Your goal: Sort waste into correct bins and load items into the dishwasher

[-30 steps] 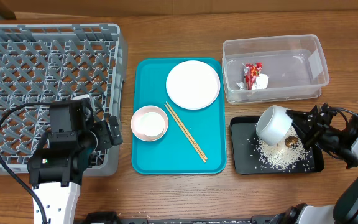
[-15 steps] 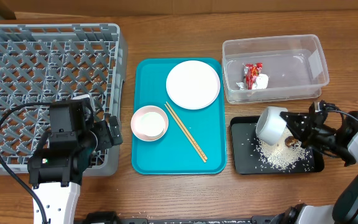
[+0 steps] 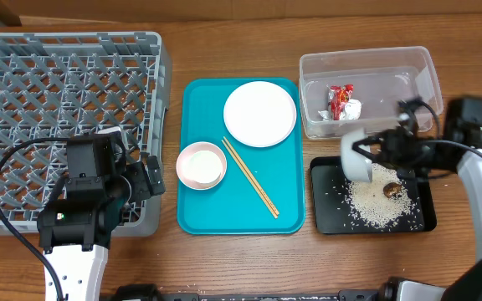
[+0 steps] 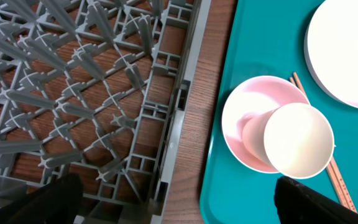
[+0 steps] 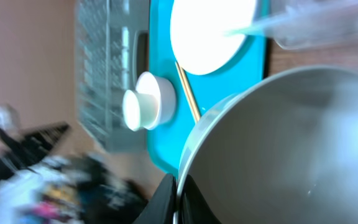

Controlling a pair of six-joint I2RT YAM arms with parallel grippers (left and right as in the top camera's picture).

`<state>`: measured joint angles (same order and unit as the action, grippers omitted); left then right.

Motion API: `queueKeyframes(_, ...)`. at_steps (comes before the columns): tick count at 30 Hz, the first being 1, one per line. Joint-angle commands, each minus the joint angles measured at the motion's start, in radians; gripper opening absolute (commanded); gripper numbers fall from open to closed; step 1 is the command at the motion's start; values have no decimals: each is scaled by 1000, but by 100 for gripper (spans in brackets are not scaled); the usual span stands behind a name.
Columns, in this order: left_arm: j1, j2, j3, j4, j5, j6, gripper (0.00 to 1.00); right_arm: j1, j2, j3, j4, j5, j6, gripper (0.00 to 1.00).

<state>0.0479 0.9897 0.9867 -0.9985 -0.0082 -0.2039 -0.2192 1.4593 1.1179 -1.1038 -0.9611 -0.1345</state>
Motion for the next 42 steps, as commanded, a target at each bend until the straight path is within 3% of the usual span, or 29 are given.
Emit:
queueKeyframes(1, 4, 3, 23, 4, 5, -6, 100, 154, -24, 70, 45, 185, -27, 4)
queueKeyframes(7, 4, 3, 23, 4, 5, -6, 100, 474, -18, 74, 294, 541, -27, 4)
queueKeyframes(12, 4, 3, 23, 4, 5, -6, 100, 748, 47, 74, 634, 846, -30, 4)
queueKeyframes(18, 4, 3, 23, 3, 8, -6, 100, 822, 216, 74, 814, 847, -30, 4)
queueKeyframes(23, 4, 3, 23, 3, 8, -6, 100, 827, 366, 74, 858, 845, -30, 4)
queueKeyframes(29, 4, 3, 23, 3, 9, -6, 100, 827, 413, 74, 875, 845, -30, 5)
queueKeyframes(30, 4, 3, 23, 3, 9, -6, 100, 827, 411, 75, 873, 845, -29, 12)
queueKeyframes(31, 4, 3, 23, 3, 9, -6, 100, 827, 400, 82, 856, 844, -12, 25)
queueKeyframes(32, 4, 3, 23, 3, 9, -6, 100, 827, 392, 89, 840, 844, -2, 27)
queueKeyframes(36, 4, 3, 23, 3, 8, -6, 100, 827, 327, 169, 686, 803, 12, 53)
queueKeyframes(39, 4, 3, 23, 6, 8, -6, 100, 826, 256, 258, 558, 734, 83, 59)
queueKeyframes(42, 4, 3, 23, 5, 8, -6, 100, 830, 213, 271, 548, 608, 219, 59)
